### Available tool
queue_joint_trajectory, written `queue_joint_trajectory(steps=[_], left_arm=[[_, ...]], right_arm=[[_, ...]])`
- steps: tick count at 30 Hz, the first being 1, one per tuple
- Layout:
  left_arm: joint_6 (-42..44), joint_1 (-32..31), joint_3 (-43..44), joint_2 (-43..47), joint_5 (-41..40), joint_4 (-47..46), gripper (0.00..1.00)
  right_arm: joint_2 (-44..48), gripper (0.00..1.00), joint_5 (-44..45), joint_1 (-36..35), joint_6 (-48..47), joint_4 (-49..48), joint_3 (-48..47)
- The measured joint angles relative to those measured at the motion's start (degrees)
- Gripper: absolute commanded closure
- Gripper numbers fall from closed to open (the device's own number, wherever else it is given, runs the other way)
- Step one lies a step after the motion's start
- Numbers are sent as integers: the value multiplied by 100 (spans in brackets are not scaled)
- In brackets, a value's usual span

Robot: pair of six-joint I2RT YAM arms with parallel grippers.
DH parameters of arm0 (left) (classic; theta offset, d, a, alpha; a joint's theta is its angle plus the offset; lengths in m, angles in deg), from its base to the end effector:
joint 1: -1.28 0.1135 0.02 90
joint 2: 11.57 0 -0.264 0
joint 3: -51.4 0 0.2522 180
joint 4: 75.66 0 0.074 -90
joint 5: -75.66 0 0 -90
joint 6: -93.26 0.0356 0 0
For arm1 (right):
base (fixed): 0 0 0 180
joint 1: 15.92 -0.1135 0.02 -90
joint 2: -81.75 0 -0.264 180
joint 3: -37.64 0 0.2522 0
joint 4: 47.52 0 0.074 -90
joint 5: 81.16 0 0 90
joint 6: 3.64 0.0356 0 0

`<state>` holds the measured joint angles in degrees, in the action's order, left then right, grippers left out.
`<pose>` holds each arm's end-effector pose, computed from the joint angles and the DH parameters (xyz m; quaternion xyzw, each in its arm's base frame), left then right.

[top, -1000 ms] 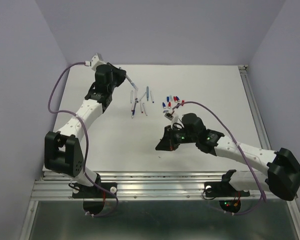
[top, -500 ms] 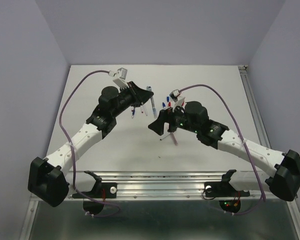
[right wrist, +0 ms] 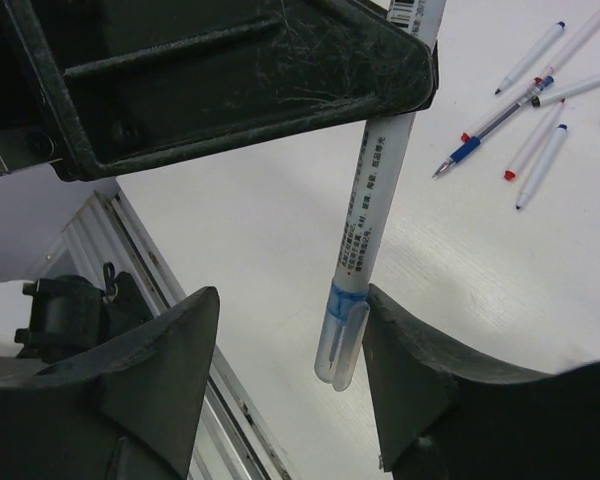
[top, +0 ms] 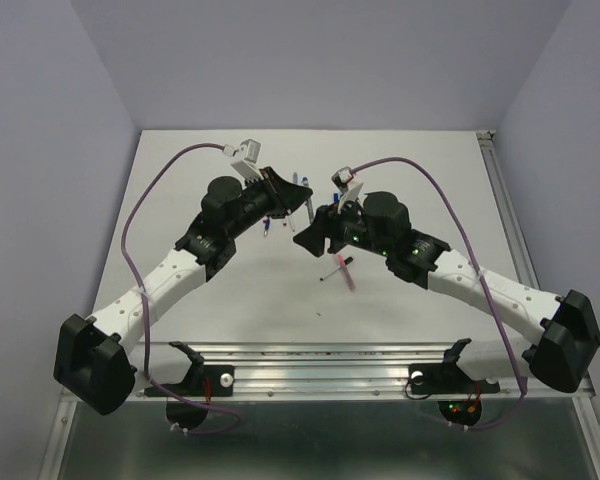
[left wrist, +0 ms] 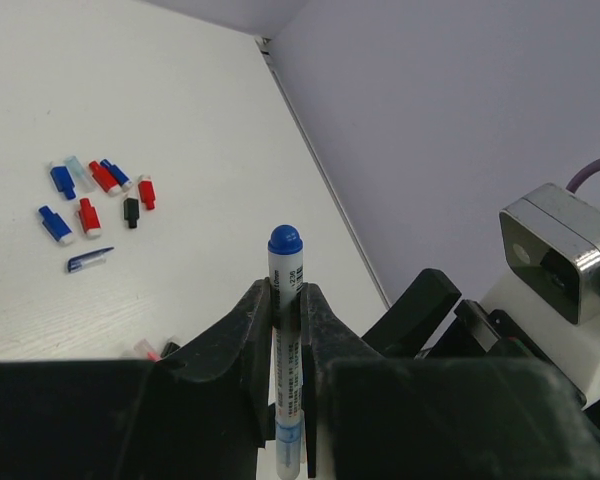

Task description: Open the pen caps

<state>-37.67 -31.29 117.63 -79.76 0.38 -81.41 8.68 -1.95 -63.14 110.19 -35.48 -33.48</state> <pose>0.2329 -0.1595 0.3571 0.0439 0.6827 -0.5034 0.5278 0.1995 0.2254 0.3311 -0.2157 0.7564 0.4165 0.4559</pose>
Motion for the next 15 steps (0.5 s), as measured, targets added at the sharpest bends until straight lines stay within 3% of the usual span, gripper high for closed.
queue_joint_trajectory(steps=[3, 7, 9, 10, 13, 15], left_arm=[[-9, -7, 0, 2, -24, 0, 100], [-74, -9, 0, 2, -20, -7, 100], [-87, -9, 0, 17, -15, -28, 100], [-85, -7, 0, 35, -42, -37, 84], [-63, -7, 4, 35, -31, -26, 52], [-79, -7, 4, 33, -7, 31, 38]], right_arm=[[0, 53, -9, 0, -11, 2, 0], [-2, 99, 103, 50, 22, 37, 0], [-9, 99, 269, 92, 66, 103, 2], [-13, 99, 260, 125, 74, 101, 0], [-17, 99, 273, 129, 81, 87, 0], [-17, 99, 249, 120, 50, 74, 0]])
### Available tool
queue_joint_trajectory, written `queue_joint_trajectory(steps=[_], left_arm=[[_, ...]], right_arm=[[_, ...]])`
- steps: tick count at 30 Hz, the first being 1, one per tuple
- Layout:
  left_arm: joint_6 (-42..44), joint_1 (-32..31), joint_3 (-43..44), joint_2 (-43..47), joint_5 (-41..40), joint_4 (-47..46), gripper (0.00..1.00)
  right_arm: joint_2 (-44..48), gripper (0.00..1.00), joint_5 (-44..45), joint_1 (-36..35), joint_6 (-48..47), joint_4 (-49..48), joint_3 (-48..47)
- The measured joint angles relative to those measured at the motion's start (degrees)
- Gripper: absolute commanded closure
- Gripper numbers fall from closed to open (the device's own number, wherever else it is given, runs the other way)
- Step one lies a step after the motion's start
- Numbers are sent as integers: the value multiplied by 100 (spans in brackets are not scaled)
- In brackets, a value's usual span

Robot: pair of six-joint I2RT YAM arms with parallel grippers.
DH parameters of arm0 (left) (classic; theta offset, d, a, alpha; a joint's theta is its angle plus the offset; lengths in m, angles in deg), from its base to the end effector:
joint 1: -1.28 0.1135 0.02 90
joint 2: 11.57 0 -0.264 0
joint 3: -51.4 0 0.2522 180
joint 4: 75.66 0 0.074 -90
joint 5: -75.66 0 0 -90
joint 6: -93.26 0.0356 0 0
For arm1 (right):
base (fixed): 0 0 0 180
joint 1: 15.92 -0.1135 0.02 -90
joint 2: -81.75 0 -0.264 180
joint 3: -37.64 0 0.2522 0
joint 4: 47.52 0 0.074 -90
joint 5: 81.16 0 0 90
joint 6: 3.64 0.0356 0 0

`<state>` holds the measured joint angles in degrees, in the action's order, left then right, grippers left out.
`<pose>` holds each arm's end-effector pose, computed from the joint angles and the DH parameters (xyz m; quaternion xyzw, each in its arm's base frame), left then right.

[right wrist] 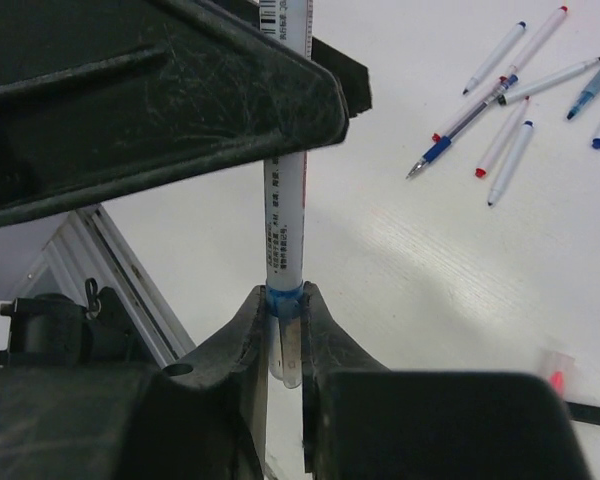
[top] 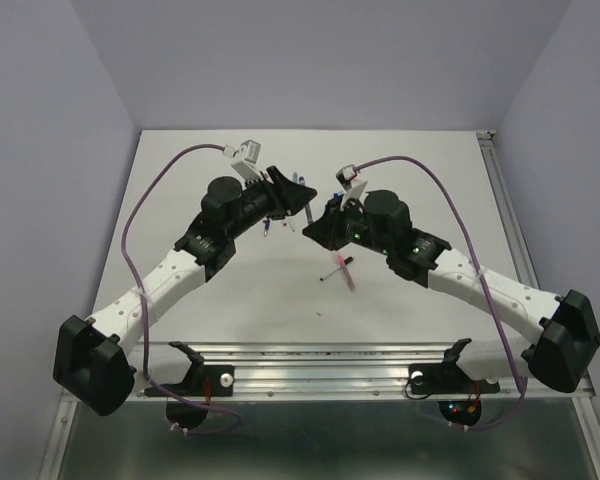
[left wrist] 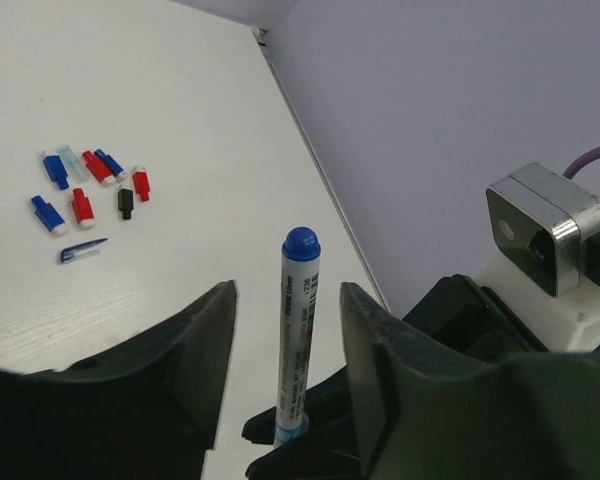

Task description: Open the pen caps

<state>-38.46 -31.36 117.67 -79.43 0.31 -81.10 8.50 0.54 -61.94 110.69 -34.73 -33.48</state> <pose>0.2316 -0.1590 0.3583 0.0392 0.6826 -0.5072 0.5246 0.2057 0.2205 0.3288 -0.1921 0.7684 0.3970 0.4637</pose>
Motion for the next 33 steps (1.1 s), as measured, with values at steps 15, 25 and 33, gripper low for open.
queue_joint_trajectory(steps=[15, 25, 33], left_arm=[[52, -44, 2, -76, 304, 221, 100], [258, 20, 560, -507, 11, 826, 100], [339, 437, 3034, -2103, 844, 3244, 100]], right_arm=[[-79, 99, -415, -35, -122, -28, -90], [-297, 99, -605, 94, -63, -249, -92], [33, 99, 205, 140, 463, -2153, 1064]])
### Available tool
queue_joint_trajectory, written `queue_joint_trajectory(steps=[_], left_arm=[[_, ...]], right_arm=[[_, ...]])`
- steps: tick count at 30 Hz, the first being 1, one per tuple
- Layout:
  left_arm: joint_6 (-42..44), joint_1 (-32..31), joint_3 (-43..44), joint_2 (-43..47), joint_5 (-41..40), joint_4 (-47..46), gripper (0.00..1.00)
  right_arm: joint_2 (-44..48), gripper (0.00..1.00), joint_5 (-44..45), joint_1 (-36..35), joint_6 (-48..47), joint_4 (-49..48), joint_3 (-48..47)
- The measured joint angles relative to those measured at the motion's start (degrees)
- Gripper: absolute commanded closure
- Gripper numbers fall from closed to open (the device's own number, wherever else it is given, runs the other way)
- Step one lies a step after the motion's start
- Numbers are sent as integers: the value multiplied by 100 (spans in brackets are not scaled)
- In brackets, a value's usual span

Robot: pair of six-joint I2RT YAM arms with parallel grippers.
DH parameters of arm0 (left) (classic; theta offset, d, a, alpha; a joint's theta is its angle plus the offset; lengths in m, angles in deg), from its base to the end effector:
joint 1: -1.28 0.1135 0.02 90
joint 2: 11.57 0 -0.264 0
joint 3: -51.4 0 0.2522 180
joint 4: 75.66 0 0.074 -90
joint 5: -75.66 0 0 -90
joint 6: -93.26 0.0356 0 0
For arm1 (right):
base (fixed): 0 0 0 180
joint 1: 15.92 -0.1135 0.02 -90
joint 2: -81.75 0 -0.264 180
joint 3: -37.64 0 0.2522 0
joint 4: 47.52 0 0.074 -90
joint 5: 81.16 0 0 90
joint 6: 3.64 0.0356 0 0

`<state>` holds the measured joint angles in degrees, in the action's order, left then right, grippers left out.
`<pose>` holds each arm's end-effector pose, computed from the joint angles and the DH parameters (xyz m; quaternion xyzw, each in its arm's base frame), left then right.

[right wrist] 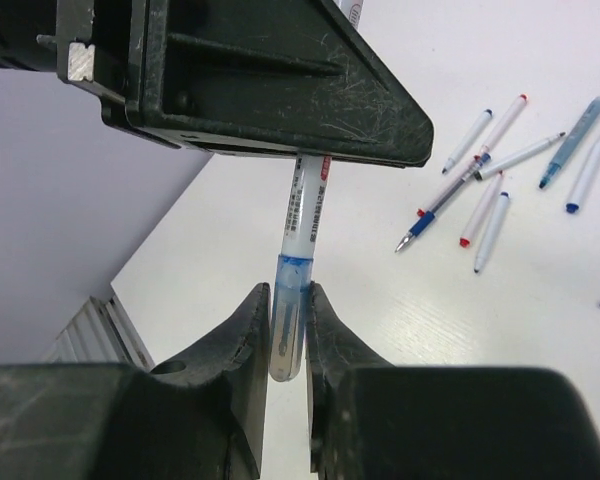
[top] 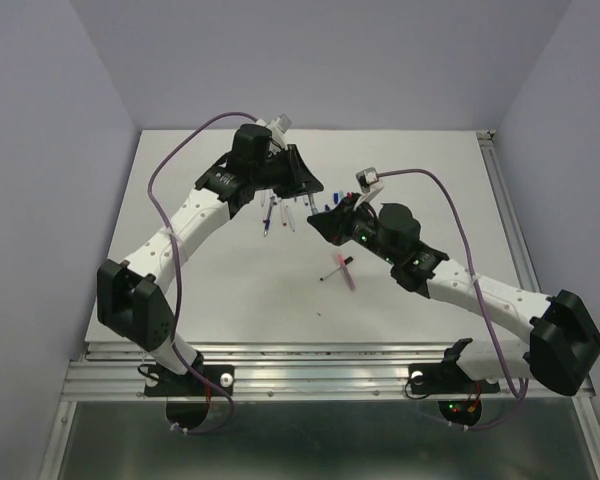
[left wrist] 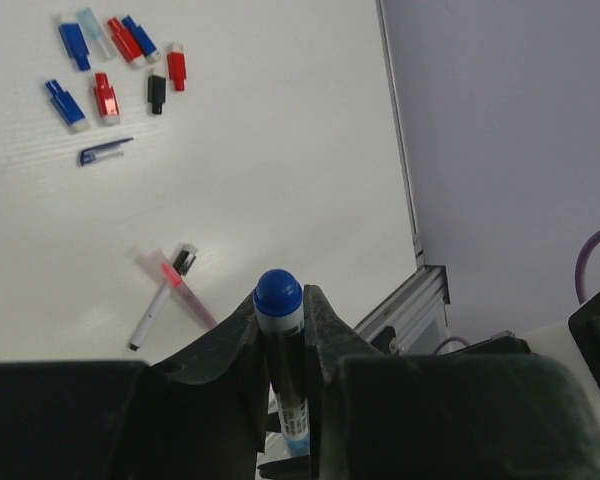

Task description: Open the pen caps

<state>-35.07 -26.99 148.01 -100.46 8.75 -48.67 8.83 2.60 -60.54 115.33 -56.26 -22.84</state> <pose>0.3154 -0.1854 0.3761 0.0453 0.8061 -0.4477 0.3844 0.2093 0.2120 0.3045 -0.1361 0.7166 0.4408 0.5231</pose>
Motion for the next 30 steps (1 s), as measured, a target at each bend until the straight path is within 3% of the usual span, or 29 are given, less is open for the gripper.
queue_joint_trajectory(steps=[8, 13, 15, 18, 21, 25, 30], left_arm=[[-208, 66, 299, -201, 179, 706, 100], [-225, 243, 929, -503, 157, 1394, 100], [-15, 525, 1582, -896, -931, 909, 100], [188, 1565, 2699, -1731, -2308, -131, 100], [210, 2262, 3082, -2031, -2986, -365, 100], [210, 2269, 2726, -1869, -3121, -675, 100], [243, 1777, 1185, -1008, -2702, -1167, 100]], right_arm=[[164, 99, 24, -72, 26, 243, 83], [103, 99, -107, -76, 66, 22, 98], [212, 99, -1086, -225, 175, 238, 313], [289, 99, -2439, -946, 293, 782, 761], [348, 99, -2872, -1088, 404, 1185, 920], [564, 99, -2712, -975, 417, 1521, 916], [647, 99, -2382, -564, 286, 1985, 728]])
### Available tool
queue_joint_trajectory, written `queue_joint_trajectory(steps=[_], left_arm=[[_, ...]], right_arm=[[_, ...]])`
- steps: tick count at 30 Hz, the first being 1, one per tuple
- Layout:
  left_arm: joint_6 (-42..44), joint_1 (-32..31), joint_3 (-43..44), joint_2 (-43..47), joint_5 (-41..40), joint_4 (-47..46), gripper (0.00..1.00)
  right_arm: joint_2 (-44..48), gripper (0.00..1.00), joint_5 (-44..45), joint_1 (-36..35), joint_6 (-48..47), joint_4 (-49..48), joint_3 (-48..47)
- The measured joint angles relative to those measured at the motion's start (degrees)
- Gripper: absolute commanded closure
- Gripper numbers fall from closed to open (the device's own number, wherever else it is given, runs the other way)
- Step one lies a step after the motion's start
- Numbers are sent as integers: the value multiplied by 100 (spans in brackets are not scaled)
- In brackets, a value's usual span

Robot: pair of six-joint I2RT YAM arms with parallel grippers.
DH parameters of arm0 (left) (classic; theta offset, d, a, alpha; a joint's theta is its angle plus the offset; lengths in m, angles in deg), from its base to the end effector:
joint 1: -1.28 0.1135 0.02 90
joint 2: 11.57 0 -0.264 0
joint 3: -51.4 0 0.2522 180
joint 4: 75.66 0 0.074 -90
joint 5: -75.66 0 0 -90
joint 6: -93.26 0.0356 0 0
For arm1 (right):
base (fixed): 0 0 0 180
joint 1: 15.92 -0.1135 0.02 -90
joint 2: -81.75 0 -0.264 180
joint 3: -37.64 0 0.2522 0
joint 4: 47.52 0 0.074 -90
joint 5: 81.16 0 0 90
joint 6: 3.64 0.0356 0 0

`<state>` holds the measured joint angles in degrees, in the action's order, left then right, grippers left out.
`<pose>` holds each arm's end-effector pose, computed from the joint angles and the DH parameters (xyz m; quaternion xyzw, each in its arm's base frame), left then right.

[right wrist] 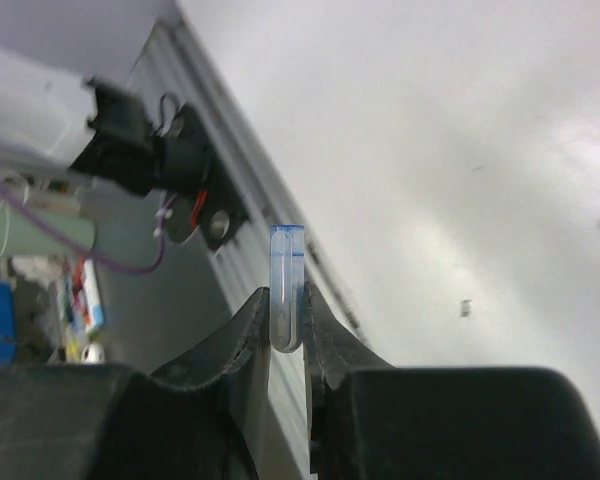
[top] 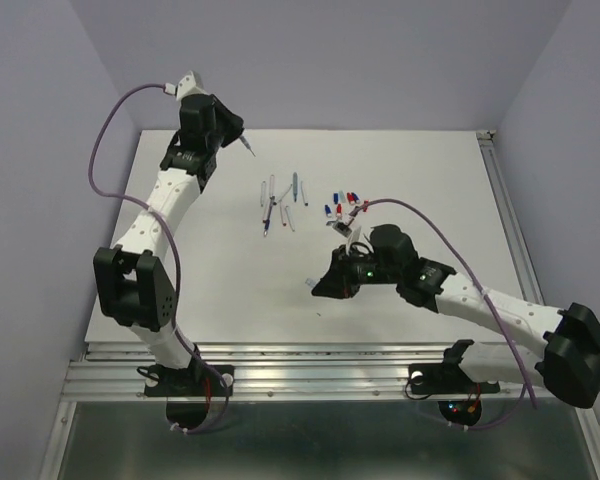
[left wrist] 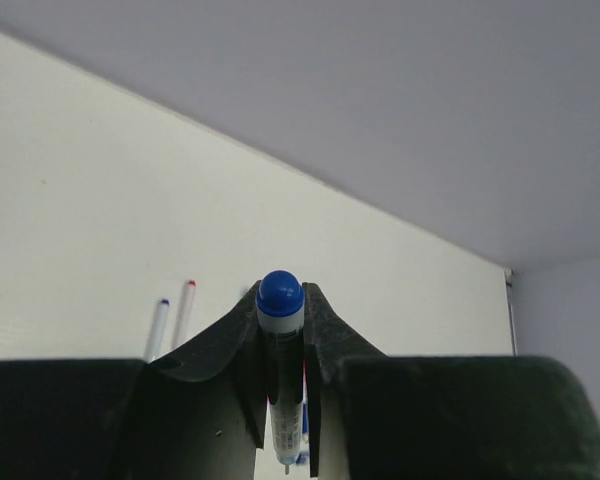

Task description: Open the pen caps

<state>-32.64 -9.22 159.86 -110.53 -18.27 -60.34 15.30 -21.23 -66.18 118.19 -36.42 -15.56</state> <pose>0.4122 -0.0739 0.4048 -0.1855 0.7185 -0.2405 0.6258 0.1496 0.2079 0.2545 -0.2688 0.7786 0.5082 0.2517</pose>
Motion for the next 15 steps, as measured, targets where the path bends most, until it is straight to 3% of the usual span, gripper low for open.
queue_joint_trajectory(steps=[9, 15], left_arm=[[52, -446, -2481, 1624, 822, -476, 100], [236, -957, -3040, 1663, 1366, -503, 100]], right_arm=[[-450, 99, 568, 1674, -367, 411, -651], [-876, 99, 614, 2214, -664, 487, -938]])
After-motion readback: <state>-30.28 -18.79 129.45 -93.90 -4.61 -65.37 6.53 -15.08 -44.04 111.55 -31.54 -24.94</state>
